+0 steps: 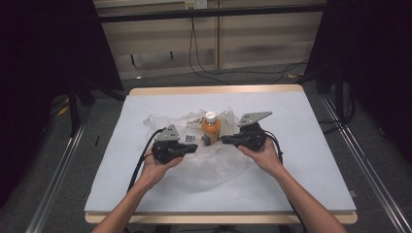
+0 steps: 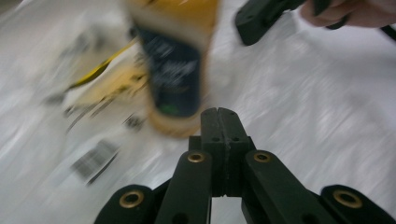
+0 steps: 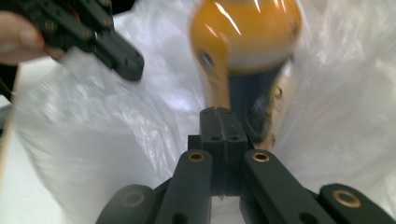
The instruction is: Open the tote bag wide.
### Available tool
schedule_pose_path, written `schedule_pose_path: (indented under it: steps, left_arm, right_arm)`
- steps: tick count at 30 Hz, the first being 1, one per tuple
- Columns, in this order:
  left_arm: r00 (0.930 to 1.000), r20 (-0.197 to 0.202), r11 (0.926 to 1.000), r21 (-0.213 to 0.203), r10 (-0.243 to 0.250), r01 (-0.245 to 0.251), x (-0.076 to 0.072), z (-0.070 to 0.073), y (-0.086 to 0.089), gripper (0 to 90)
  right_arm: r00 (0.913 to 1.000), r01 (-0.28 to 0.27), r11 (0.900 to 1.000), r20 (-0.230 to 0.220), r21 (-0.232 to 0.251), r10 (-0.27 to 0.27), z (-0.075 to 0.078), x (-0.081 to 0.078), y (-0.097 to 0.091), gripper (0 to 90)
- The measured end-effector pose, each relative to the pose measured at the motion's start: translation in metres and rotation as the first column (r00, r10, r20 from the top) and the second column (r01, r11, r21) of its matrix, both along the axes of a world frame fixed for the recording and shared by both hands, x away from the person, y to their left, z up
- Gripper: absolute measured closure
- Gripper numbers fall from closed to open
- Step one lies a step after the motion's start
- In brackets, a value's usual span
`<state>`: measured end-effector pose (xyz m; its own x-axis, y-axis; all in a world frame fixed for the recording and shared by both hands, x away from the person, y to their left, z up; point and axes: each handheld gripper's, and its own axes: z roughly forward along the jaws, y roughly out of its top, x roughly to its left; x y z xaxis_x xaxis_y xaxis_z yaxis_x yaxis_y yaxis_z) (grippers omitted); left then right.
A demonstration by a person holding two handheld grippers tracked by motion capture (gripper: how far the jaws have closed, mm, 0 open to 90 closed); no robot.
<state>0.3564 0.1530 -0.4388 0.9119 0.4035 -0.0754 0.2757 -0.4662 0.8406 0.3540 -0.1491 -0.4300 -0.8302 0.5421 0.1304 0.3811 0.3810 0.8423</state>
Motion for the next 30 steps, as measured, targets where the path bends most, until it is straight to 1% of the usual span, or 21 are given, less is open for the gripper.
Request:
schedule_pose_path:
  steps: [2, 4, 5, 7, 8, 9, 11, 14, 16, 17, 18, 19, 20, 23, 24, 25, 26, 27, 28, 29, 30]
  left_arm:
    - [0.9998, -0.013, 0.9996, 0.026, 0.015, -0.015, 0.006, -0.007, 0.007, 90.0]
    - [0.9994, -0.024, 0.9986, 0.046, 0.026, -0.025, 0.009, -0.012, 0.009, 90.0]
    - [0.9991, -0.025, 0.9968, 0.073, 0.033, -0.031, 0.011, -0.015, 0.009, 90.0]
    - [0.9992, -0.028, 0.9929, 0.116, 0.03, -0.027, 0.011, -0.018, 0.008, 90.0]
    - [0.9995, -0.022, 0.992, 0.125, 0.024, -0.021, 0.013, -0.021, 0.008, 90.0]
    - [0.9992, -0.031, 0.9906, 0.135, 0.026, -0.021, 0.013, -0.022, 0.009, 90.0]
    - [0.9992, -0.021, 0.9872, 0.156, 0.034, -0.03, 0.014, -0.026, 0.008, 90.0]
    - [0.9991, -0.025, 0.9838, 0.177, 0.036, -0.031, 0.016, -0.031, 0.008, 90.0]
    - [0.9986, -0.039, 0.9809, 0.193, 0.035, -0.027, 0.018, -0.035, 0.009, 90.0]
    - [0.9985, -0.038, 0.9767, 0.212, 0.039, -0.03, 0.019, -0.036, 0.009, 90.0]
    - [0.998, -0.044, 0.9781, 0.205, 0.045, -0.035, 0.019, -0.039, 0.009, 90.0]
    - [0.9979, -0.043, 0.9737, 0.225, 0.048, -0.037, 0.02, -0.04, 0.009, 90.0]
    - [0.9979, -0.045, 0.9764, 0.213, 0.046, -0.035, 0.021, -0.042, 0.01, 90.0]
    - [0.9976, -0.05, 0.9752, 0.219, 0.047, -0.035, 0.021, -0.042, 0.011, 90.0]
    - [0.9974, -0.049, 0.9715, 0.234, 0.052, -0.039, 0.022, -0.041, 0.011, 90.0]
    - [0.9977, -0.046, 0.9714, 0.235, 0.049, -0.037, 0.022, -0.04, 0.011, 90.0]
    - [0.9978, -0.039, 0.967, 0.251, 0.054, -0.042, 0.022, -0.04, 0.011, 90.0]
    - [0.9983, -0.026, 0.9658, 0.255, 0.053, -0.045, 0.023, -0.039, 0.012, 90.0]
    - [0.9978, -0.024, 0.962, 0.268, 0.062, -0.054, 0.023, -0.039, 0.014, 90.0]
    - [0.9973, -0.028, 0.9644, 0.258, 0.068, -0.059, 0.024, -0.039, 0.016, 90.0]
    - [0.9968, -0.02, 0.9616, 0.265, 0.078, -0.07, 0.025, -0.039, 0.019, 90.0]
  right_arm:
    - [0.9996, 0.006, 0.9998, -0.027, -0.02, -0.006, -0.011, 0.005, 0.0, 90.0]
    - [0.9994, 0.003, 0.9993, -0.033, -0.036, -0.004, -0.016, 0.006, 0.001, 90.0]
    - [0.9991, -0.002, 0.9993, -0.042, -0.037, 0.0, -0.02, 0.007, 0.002, 90.0]
    - [0.9985, -0.01, 0.9981, -0.055, -0.061, 0.007, -0.027, 0.007, 0.005, 90.0]
    - [0.9981, -0.014, 0.9979, -0.061, -0.063, 0.01, -0.03, 0.008, 0.006, 90.0]
    - [0.9978, -0.019, 0.9976, -0.065, -0.067, 0.015, -0.032, 0.008, 0.008, 90.0]
    - [0.9975, -0.018, 0.9962, -0.07, -0.085, 0.012, -0.036, 0.009, 0.01, 90.0]
    - [0.9967, -0.008, 0.9957, -0.081, -0.092, 0.0, -0.041, 0.012, 0.009, 90.0]
    - [0.9961, -0.003, 0.9933, -0.088, -0.116, -0.007, -0.044, 0.013, 0.008, 90.0]
    - [0.9953, -0.002, 0.9931, -0.097, -0.117, -0.009, -0.045, 0.013, 0.007, 90.0]
    - [0.9959, -0.001, 0.9914, -0.09, -0.131, -0.011, -0.046, 0.014, 0.005, 90.0]
    - [0.9952, 0.007, 0.9908, -0.096, -0.135, -0.02, -0.047, 0.013, 0.004, 90.0]
    - [0.9948, 0.004, 0.9913, -0.1, -0.131, -0.017, -0.048, 0.014, 0.002, 90.0]
    - [0.9931, 0.005, 0.9903, -0.116, -0.139, -0.021, -0.052, 0.016, -0.003, 90.0]
    - [0.9922, 0.005, 0.9893, -0.122, -0.145, -0.023, -0.055, 0.017, -0.004, 90.0]
    - [0.9914, 0.009, 0.9887, -0.128, -0.15, -0.029, -0.058, 0.018, -0.006, 90.0]
    - [0.9909, 0.007, 0.9898, -0.132, -0.142, -0.026, -0.058, 0.019, -0.007, 90.0]
    - [0.991, 0.006, 0.9894, -0.131, -0.145, -0.025, -0.058, 0.02, -0.008, 90.0]
    - [0.991, 0.013, 0.987, -0.129, -0.16, -0.034, -0.057, 0.019, -0.008, 90.0]
    - [0.992, 0.014, 0.9843, -0.121, -0.176, -0.036, -0.056, 0.019, -0.009, 90.0]
    - [0.9926, 0.023, 0.9822, -0.113, -0.186, -0.044, -0.055, 0.019, -0.01, 90.0]
